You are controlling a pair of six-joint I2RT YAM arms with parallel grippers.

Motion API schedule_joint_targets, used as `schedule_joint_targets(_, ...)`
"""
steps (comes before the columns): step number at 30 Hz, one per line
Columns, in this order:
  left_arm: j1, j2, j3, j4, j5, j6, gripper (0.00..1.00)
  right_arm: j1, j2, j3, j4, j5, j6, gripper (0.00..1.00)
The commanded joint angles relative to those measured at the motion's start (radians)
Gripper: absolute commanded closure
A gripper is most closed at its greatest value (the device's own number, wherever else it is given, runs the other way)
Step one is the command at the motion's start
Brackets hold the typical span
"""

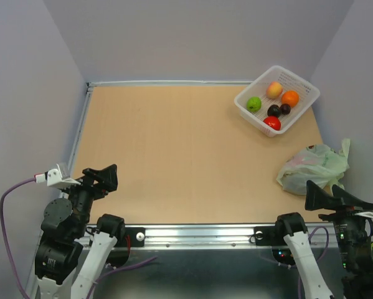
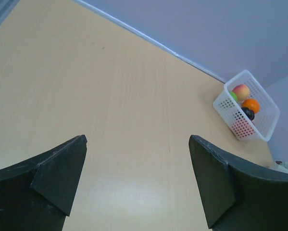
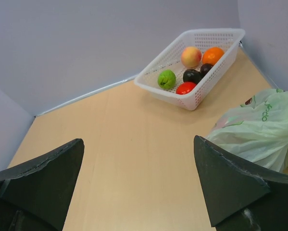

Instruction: Untie the knot of the plastic bag and take out the fruit

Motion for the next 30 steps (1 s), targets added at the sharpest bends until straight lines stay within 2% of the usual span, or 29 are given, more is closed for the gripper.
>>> schedule_joint_targets(1,-0.006,0.002,0.0,0.022,0.0,-0.016,0.01,-0.001,0.031,0.01,0.005,0.015,0.016,0.0)
schedule_joint_targets(7,-0.006,0.06,0.014,0.048,0.027,-0.026,0.01,-0.003,0.083,0.011,0.005,0.043,0.054,0.0)
schedule_joint_targets(14,-0.006,0.192,0.057,0.047,0.103,-0.006,0.01,-0.003,0.26,-0.016,-0.036,0.124,0.194,0.0)
schedule_joint_targets(20,-0.006,0.288,0.109,0.039,0.146,0.051,0.01,-0.001,0.464,-0.062,-0.142,0.294,0.376,0.0)
schedule_joint_targets(23,-0.006,0.31,0.128,0.036,0.176,0.063,0.01,-0.003,0.557,-0.102,-0.167,0.434,0.473,0.0)
schedule_joint_targets(24,-0.006,0.312,0.125,0.043,0.234,0.062,0.01,-0.001,0.577,-0.127,-0.169,0.493,0.522,0.0)
schedule_joint_targets(27,-0.004,0.312,0.111,0.063,0.291,0.056,0.01,-0.001,0.676,-0.153,-0.152,0.537,0.58,0.0)
schedule_joint_targets(30,-0.006,0.302,0.099,0.077,0.362,0.048,0.01,-0.003,0.762,-0.191,-0.136,0.623,0.721,0.0)
